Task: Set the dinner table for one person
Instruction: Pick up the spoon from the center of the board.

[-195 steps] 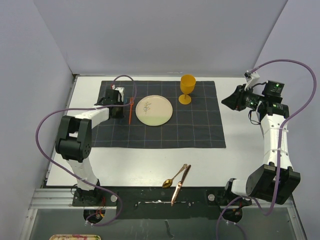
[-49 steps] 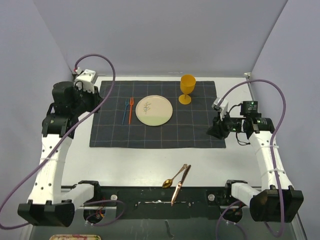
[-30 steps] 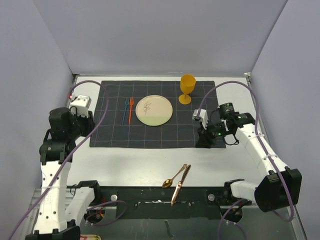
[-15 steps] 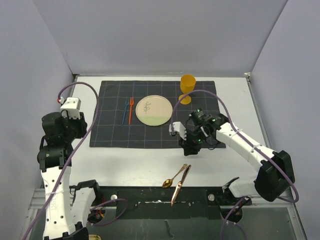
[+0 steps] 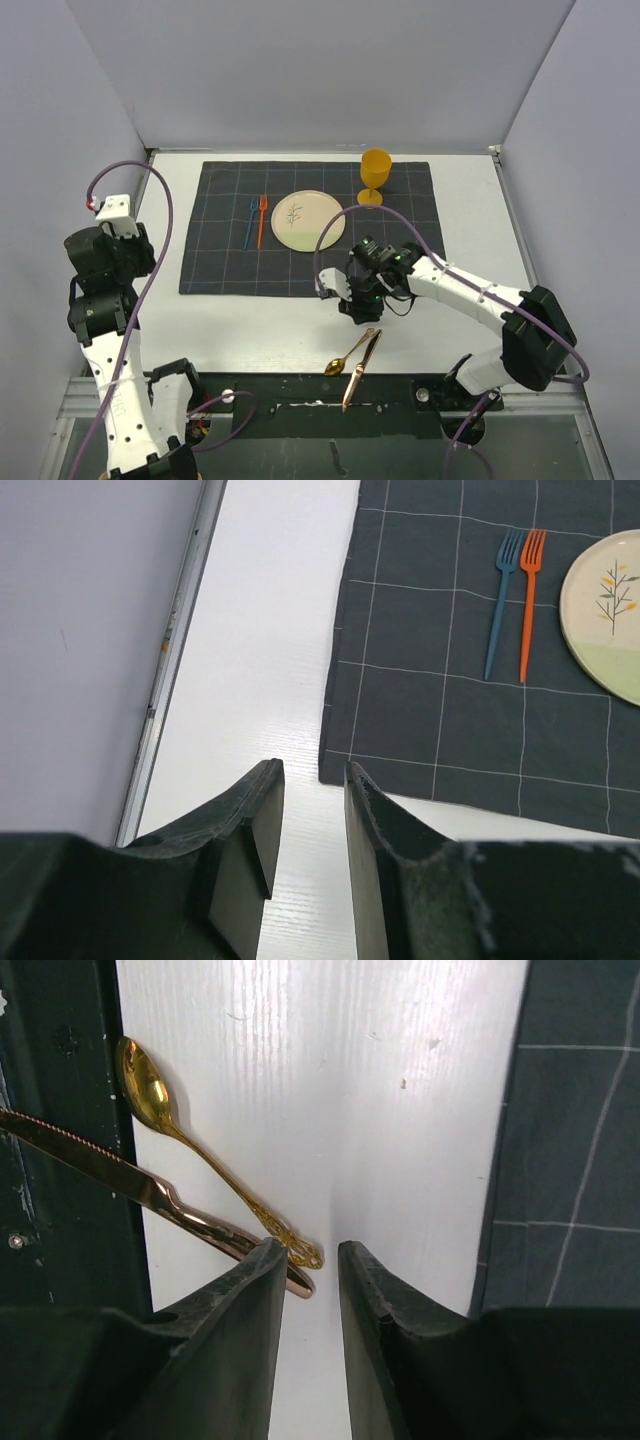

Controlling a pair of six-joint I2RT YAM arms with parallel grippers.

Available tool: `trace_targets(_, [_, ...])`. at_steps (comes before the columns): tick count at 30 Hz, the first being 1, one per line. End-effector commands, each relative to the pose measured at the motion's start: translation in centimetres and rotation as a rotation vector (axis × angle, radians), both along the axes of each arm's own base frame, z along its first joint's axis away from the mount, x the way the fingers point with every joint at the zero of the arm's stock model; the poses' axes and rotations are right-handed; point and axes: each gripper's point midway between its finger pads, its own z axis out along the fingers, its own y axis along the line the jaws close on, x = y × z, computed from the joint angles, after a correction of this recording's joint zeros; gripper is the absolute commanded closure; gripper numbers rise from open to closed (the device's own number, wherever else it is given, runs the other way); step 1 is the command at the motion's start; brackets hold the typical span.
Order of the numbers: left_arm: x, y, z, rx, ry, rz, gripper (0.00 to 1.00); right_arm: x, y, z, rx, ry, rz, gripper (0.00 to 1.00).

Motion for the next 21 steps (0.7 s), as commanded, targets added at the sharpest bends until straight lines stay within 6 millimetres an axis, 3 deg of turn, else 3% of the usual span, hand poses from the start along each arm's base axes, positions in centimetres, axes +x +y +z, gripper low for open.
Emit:
trace_targets(1, [0.6, 0.4, 3.3, -0.004, -0.113, 0.012, 0.7, -1.7, 1.1, -1.5, -0.034, 0.059, 0.095, 0.71])
trace_targets(6, [1.0, 0.7, 3.2, -0.031, -0.099, 0.011, 0.7, -3.7, 1.5, -3.1, -0.086, 0.078, 0.204, 0.72])
trace_targets(21, [1.4, 0.8, 2.7, -0.065, -0.086, -0.005, 0.7, -4.3, 1.4, -4.1, -0.148, 0.13, 0.284, 0.73])
